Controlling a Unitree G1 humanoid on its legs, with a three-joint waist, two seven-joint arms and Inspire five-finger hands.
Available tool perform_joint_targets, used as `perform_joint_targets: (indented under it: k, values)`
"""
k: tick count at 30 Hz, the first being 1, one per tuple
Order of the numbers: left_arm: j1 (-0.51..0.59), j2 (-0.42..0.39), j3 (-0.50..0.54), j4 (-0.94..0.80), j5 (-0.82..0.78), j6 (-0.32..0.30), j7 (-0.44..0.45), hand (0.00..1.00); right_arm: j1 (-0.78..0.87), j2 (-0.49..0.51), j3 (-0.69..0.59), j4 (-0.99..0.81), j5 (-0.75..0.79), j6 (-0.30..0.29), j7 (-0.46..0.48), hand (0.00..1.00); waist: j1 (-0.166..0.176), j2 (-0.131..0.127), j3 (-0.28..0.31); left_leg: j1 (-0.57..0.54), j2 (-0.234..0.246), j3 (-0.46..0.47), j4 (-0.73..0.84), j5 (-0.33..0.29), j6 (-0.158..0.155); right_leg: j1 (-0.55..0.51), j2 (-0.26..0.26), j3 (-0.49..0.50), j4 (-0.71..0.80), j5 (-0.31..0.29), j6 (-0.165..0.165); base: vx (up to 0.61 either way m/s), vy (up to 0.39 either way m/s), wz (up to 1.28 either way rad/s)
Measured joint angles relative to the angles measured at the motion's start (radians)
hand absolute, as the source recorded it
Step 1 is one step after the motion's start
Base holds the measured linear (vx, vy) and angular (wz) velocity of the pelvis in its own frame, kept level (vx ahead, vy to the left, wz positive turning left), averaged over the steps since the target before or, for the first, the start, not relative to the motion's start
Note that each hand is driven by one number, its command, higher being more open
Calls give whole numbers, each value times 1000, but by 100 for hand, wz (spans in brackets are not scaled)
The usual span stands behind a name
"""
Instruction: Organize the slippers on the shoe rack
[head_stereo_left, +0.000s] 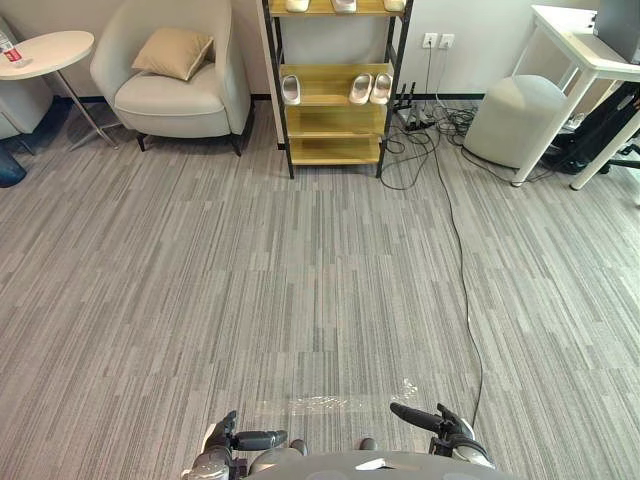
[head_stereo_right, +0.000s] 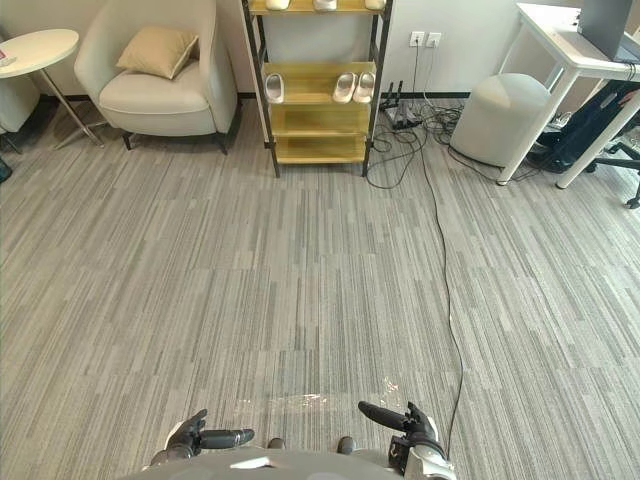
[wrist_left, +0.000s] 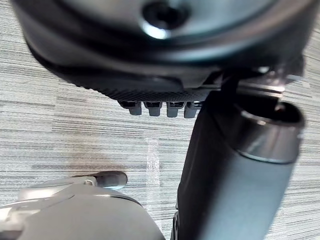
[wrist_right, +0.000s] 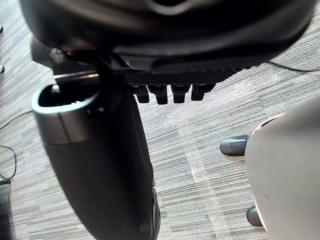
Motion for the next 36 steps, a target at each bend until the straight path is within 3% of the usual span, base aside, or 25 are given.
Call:
perform_joint_targets:
  k: [4, 6, 7, 8, 10, 11, 13, 15, 18, 20, 21, 22, 23, 24, 26, 27, 29, 30, 33, 36]
  values:
    - [-4, 10, 0, -2, -4, 0, 1, 100, -1, 2, 18, -1, 0, 3, -1, 100, 13, -16, -3, -84, 1, 11, 118, -71, 8, -38, -6, 12, 5, -4, 6, 21, 17, -9]
    - [-7, 10, 0, -7, -20, 0, 3, 100, -6, -2, 17, -3, 0, 3, -1, 100, 18, -10, -1, -122, 10, 27, 188, -115, 14, -78, -7, 24, 68, -41, 24, 55, 32, -20]
    - [-10, 10, 0, -9, -27, 0, 3, 100, -10, -6, 17, -6, 1, 3, -1, 100, 17, -5, 3, -140, 15, 33, 231, -145, 18, -116, -11, 28, 148, -80, 33, 88, 73, -26]
    - [-13, 10, -2, -9, -29, 0, 3, 100, -11, -11, 16, -8, 5, 4, -2, 100, 16, -1, 7, -148, 17, 39, 266, -176, 26, -168, -25, 15, 277, -130, 63, 70, 65, -27]
    - [-20, 9, -20, -8, -29, 0, 5, 100, -23, -15, 16, -26, 8, 2, -2, 100, 15, 10, 18, -141, 18, 50, 286, -203, 37, -275, -57, -33, 521, -152, 85, 68, 104, -22]
    - [-30, 15, -32, -6, -28, 1, 5, 100, -31, -15, 13, -42, 11, 1, -2, 100, 10, 2, 33, -117, 4, 50, 280, -210, 50, -341, -92, -60, 683, -154, 86, 92, 127, -6]
    - [-42, 25, -43, -5, -27, 2, 8, 100, -38, -10, 8, -43, 11, -4, -2, 100, 2, -6, 43, -84, -11, 41, 274, -223, 64, -392, -124, -81, 794, -192, 81, 155, 72, 16]
    - [-44, 24, -43, -5, -26, 2, 17, 100, -44, -10, 9, -44, 11, -8, 0, 100, -9, -5, 44, -40, -5, 7, 255, -243, 62, -407, -138, -141, 767, -229, 43, 270, 14, 42]
    - [-56, 13, -39, -5, -25, 3, 19, 100, -69, -17, 6, -43, 13, -14, -1, 100, -23, 14, 57, 20, 27, -31, 186, -250, 49, -471, -114, -195, 597, -219, 26, 366, -62, 43]
    - [-56, 5, -39, -4, -21, 3, 20, 100, -84, -22, 7, -49, 18, -18, -1, 100, -38, 33, 68, 62, 58, -49, 154, -261, 23, -503, -69, -188, 485, -160, 14, 617, -203, 42]
    - [-53, 9, -37, -3, -19, 3, 17, 100, -78, -18, 7, -54, 28, -21, 0, 100, -42, 23, 70, 97, 62, -60, 156, -281, -11, -507, -67, -180, 472, -74, -41, 716, -267, 54]
    - [-53, 2, -31, 3, -17, 3, 18, 100, -82, -23, -1, -53, 38, -21, 0, 100, -44, 39, 71, 116, 88, -71, 174, -296, -35, -494, -57, -190, 508, -54, -76, 756, -296, 48]
    - [-59, -10, -20, -1, -16, -1, 20, 100, -85, -23, -3, -57, 38, -23, -1, 100, -39, 54, 69, 94, 107, -76, 226, -296, -40, -493, -46, -199, 527, -87, -93, 625, -250, 33]
    - [-65, -23, 3, -7, -16, -4, 14, 100, -88, -24, -3, -65, 37, -27, 2, 100, -37, 64, 75, 34, 123, -79, 388, -279, -68, -456, -27, -210, 516, -128, -103, 618, -254, 17]
    - [-70, -28, 35, -9, -15, -2, 13, 100, -84, -17, -2, -69, 39, -21, 0, 100, -37, 74, 84, -83, 149, -89, 709, -185, -51, -351, 5, -213, 444, -150, -111, 501, -194, 4]
    - [-67, -32, 52, -19, -16, -2, 13, 100, -75, -14, -1, -71, 40, -20, -1, 100, -34, 75, 91, -153, 173, -94, 911, -156, -50, -273, 25, -210, 397, -156, -118, 486, -185, -3]
    - [-66, -32, 75, -39, -17, -3, 12, 100, -67, -6, -1, -73, 40, -20, -4, 100, -31, 66, 102, -225, 195, -72, 1089, -163, -56, -179, 39, -202, 346, -160, -124, 546, -191, -8]
    - [-69, -30, 82, -71, -19, -4, 13, 100, -63, 5, -1, -80, 47, -20, -11, 100, -22, 48, 113, -301, 215, -32, 1181, -182, -53, -94, 41, -189, 297, -160, -125, 493, -148, -17]
    - [-89, -30, 81, -111, -20, -14, 15, 100, -70, 12, -2, -91, 49, -19, -22, 100, 12, 34, 126, -475, 205, 14, 1126, -231, -42, 22, 41, -147, 190, -160, -125, 471, -44, -33]
    - [-110, -26, 79, -118, -22, -20, 14, 100, -86, 16, -2, -91, 49, -17, -24, 100, 26, 29, 147, -555, 117, 51, 787, -229, -27, 104, -1, -114, 153, -181, -95, 539, 149, -39]
